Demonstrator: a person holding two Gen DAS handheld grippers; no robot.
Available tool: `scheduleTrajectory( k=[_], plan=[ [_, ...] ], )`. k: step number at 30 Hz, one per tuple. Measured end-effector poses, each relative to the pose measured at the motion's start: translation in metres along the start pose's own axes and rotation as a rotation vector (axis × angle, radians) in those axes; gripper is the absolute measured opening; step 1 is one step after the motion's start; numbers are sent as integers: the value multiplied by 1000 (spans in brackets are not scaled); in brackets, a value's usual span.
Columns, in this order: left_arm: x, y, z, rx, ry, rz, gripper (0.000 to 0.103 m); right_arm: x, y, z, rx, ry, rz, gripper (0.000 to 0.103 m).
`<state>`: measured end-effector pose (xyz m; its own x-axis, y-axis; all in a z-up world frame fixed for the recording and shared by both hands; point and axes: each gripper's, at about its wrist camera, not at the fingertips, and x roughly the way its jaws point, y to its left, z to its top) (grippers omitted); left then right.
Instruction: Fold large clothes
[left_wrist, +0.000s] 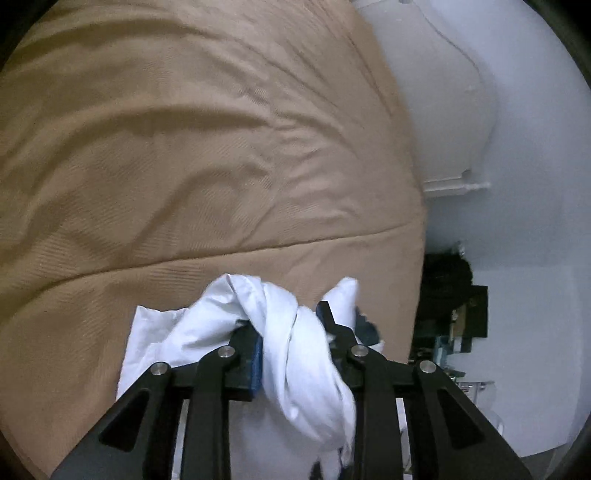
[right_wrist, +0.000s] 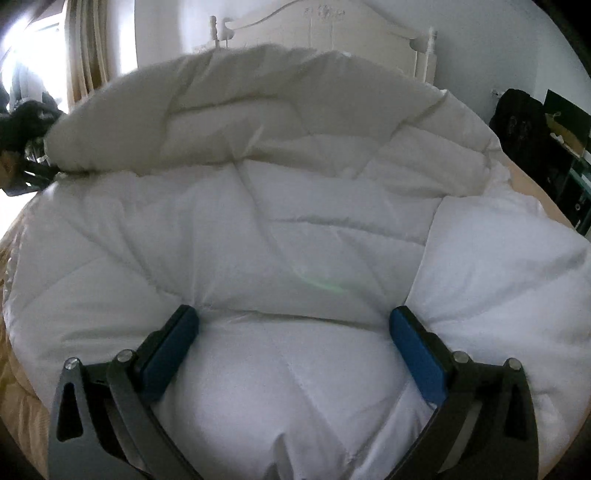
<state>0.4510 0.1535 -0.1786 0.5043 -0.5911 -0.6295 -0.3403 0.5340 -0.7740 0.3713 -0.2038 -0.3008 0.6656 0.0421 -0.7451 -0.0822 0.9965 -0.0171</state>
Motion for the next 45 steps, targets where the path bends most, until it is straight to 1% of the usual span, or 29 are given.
scheduleTrajectory(
  k=[1, 2, 3, 4, 5, 6, 7, 8, 11, 13, 17, 19, 20, 22, 24, 26, 31, 32, 34, 35, 37, 38, 39, 40, 41, 42, 43, 44, 45],
  plan=[
    [-7, -5, 2, 12, -11, -3, 31, 1, 1, -1, -3, 3, -3, 103],
    [-17, -8, 5, 20, -37, -8, 41, 2, 1, -1, -4, 7, -4, 103],
    [-29, -11, 8, 29, -88, 0, 64, 1, 0, -2, -2, 10, -5, 103],
    [-44, -13, 10, 35, -152, 17, 76, 0, -2, -3, 1, 13, -5, 103],
    [-59, -15, 10, 43, -226, 25, 94, -1, -3, -3, 0, 13, -4, 103],
    [-73, -17, 6, 59, -288, 24, 97, -3, -5, -4, 0, 14, -3, 103],
    [-78, -21, 1, 76, -305, 31, 97, -4, -6, -5, 1, 13, -4, 103],
    [-79, -27, -5, 110, -295, 61, 97, -5, -7, -6, 1, 13, -5, 103],
    [-59, -51, -46, 275, -238, 192, 97, 1, 4, 2, 3, 16, -9, 103],
    [-31, -67, -93, 417, -215, 273, 97, -3, 3, 2, 5, 21, -9, 103],
    [24, -86, -181, 720, -262, 416, 98, -18, 1, 15, 40, -9, -16, 101],
    [53, -83, -209, 833, -255, 464, 98, -35, -17, 16, 66, -58, -41, 101],
    [71, -76, -220, 874, -249, 503, 98, -36, -26, 15, 68, -49, -75, 102],
    [83, -59, -226, 906, -256, 542, 102, -28, -43, 3, 58, -7, -138, 102],
    [82, -46, -228, 929, -278, 492, 103, -29, -59, -13, 53, -32, -133, 102],
    [79, -43, -224, 935, -264, 485, 103, -34, -71, -23, 81, -28, -135, 102],
    [65, -32, -206, 907, -247, 477, 103, -40, -97, -22, 165, 3, -176, 102],
    [64, -31, -202, 898, -242, 477, 103, -46, -101, -19, 198, -1, -217, 102],
    [54, -36, -199, 870, -237, 502, 101, -57, -98, -7, 238, -42, -243, 94],
    [47, -45, -198, 852, -248, 504, 98, -60, -93, 1, 244, -67, -221, 94],
    [36, -66, -200, 859, -289, 431, 100, -59, -68, 32, 197, -85, -143, 94],
    [38, -79, -201, 881, -286, 411, 102, -55, -56, 44, 163, -82, -131, 94],
    [46, -84, -201, 895, -274, 433, 102, -49, -43, 58, 129, -78, -133, 94],
    [56, -86, -200, 909, -263, 486, 102, -41, -34, 68, 108, -68, -154, 94],
    [71, -80, -195, 915, -254, 575, 102, -31, -32, 75, 98, -51, -176, 94],
    [81, -72, -191, 909, -242, 626, 103, -20, -34, 77, 93, -15, -193, 94],
    [88, -59, -185, 895, -224, 654, 103, -4, -41, 77, 95, 44, -221, 94],
    [87, -43, -176, 879, -239, 622, 103, 12, -55, 71, 115, 109, -240, 94],
    [82, -36, -172, 870, -263, 625, 103, 23, -74, 63, 154, 146, -226, 94]
  ],
)
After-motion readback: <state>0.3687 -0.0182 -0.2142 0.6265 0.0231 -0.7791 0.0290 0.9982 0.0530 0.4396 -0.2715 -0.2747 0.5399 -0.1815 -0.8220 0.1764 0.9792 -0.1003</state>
